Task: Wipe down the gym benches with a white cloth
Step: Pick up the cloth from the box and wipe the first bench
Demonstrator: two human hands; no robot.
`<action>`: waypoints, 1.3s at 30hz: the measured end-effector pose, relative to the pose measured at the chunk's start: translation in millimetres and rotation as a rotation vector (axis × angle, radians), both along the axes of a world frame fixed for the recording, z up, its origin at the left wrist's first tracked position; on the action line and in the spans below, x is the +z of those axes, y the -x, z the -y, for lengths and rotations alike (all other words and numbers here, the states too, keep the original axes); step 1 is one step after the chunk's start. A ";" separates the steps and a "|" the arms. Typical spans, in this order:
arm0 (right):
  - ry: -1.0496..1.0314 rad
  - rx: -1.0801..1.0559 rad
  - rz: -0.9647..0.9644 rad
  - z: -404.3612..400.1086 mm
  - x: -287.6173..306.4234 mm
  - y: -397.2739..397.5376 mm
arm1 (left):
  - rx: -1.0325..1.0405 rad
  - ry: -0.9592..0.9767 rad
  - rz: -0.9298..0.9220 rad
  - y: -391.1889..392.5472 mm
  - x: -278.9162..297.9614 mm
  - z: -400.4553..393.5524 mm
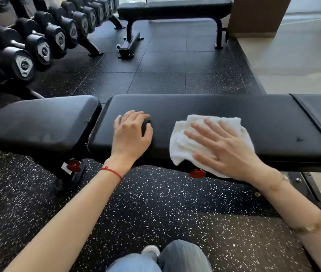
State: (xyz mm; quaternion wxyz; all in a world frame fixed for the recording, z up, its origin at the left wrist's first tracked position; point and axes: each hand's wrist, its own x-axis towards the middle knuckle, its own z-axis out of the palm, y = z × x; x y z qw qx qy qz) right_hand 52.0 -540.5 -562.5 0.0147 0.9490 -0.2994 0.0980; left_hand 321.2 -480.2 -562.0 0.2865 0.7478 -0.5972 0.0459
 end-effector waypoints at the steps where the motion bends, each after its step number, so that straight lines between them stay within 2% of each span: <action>1: 0.099 0.018 -0.014 -7.5 -4.9 3.1 | 0.003 0.002 0.030 -12.9 -0.5 -7.2; 5: 0.370 0.086 -0.066 -16.8 -16.9 -19.1 | -0.084 -0.005 0.013 -62.4 -4.5 -36.1; 11: 0.480 0.143 -0.160 -39.7 -24.4 -127.6 | -0.090 0.017 -0.108 -91.7 -11.1 -56.2; 17: 0.686 0.085 -0.001 -29.5 -47.6 -69.6 | -0.095 0.044 -0.174 -93.3 -16.8 -56.0; 20: 0.678 0.082 0.017 -28.5 -48.8 -71.1 | -0.093 0.056 -0.188 -92.4 -19.8 -55.9; 25: 0.671 0.054 0.040 -43.9 -44.9 -132.3 | -0.090 0.051 -0.178 -92.7 -19.3 -53.7; 30: 0.711 0.075 0.104 -36.6 -51.8 -92.7 | -0.089 0.056 -0.180 -95.0 -21.1 -53.3; 34: 0.639 0.028 0.167 -32.1 -51.0 -69.9 | -0.084 0.073 -0.177 -93.2 -22.2 -52.5; 39: 0.490 0.028 0.111 -42.3 -37.4 -139.1 | -0.081 0.059 -0.173 -90.5 -19.7 -52.5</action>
